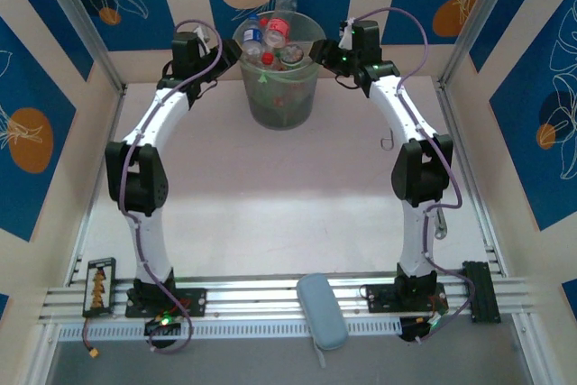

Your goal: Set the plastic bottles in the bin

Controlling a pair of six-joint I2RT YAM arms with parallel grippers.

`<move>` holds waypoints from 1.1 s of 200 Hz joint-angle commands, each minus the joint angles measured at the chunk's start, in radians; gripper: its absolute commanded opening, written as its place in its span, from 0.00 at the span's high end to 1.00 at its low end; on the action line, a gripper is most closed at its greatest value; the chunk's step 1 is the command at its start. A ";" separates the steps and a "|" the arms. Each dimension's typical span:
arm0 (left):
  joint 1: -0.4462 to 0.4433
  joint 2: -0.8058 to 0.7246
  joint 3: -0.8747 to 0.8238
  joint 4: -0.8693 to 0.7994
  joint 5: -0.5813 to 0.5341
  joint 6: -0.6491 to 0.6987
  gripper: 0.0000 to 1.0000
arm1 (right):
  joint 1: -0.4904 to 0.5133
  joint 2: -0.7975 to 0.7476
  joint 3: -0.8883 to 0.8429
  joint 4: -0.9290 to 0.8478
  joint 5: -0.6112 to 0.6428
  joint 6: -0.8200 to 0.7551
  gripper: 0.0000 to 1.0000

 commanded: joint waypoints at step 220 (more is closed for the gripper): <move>0.044 -0.836 -0.861 -0.135 -0.518 0.456 0.00 | -0.180 -0.736 -0.921 0.114 0.211 -0.427 0.01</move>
